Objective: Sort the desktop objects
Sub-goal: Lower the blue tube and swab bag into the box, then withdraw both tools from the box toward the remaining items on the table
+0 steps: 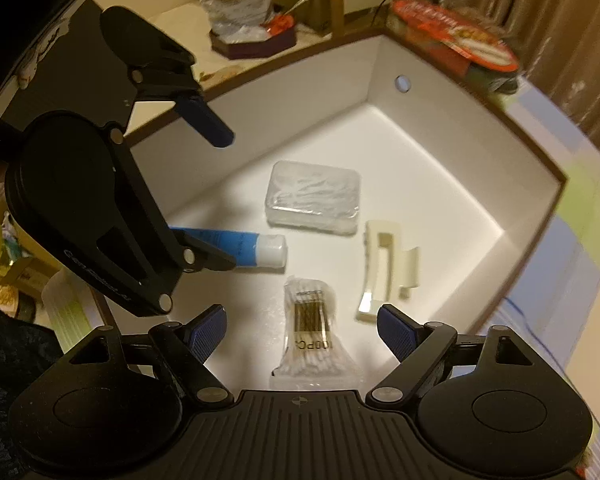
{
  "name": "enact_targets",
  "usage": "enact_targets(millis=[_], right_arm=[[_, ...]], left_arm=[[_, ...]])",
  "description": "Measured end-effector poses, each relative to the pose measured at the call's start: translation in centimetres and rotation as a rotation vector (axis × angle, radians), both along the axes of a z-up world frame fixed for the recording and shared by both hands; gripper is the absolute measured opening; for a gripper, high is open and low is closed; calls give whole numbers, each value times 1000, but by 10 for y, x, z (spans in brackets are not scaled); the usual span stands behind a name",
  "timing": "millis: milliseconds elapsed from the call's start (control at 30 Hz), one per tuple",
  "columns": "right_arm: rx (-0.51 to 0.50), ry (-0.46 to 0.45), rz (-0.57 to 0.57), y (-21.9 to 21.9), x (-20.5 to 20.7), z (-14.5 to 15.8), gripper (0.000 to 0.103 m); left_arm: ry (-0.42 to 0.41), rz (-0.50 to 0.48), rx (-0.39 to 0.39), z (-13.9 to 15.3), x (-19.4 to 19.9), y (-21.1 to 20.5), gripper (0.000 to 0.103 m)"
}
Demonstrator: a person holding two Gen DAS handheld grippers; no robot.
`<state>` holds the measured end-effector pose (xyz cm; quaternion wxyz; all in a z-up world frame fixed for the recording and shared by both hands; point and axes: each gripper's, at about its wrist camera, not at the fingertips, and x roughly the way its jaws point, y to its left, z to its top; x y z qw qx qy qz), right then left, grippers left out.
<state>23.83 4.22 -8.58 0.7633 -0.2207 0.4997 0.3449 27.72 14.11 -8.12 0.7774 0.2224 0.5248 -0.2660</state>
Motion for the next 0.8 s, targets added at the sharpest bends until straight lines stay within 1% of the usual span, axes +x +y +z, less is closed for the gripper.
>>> enact_targets(millis=[67,300,333,367,500,800], right_arm=[[11,-10,-17,-4,-3,6,85],[60,-42,-100,-18,-18,31,86],[64,-46,-112,-20,-20,34,92],[73,-56,-127,-22,-23,38,102],[106,-71,-161,-26,-32,47,103],[138,-89,-232,-36,-56,60,103]], left_arm=[[-12,16,-4,7,-3,1,89],[-49,72,-5,28,-20,8,91],[-56,77,-4,31,-23,9,92],[-64,81,-5,34,-26,10,92],[-88,95,-11,43,-38,14,93],[-142,104,-20,59,-67,19,97]])
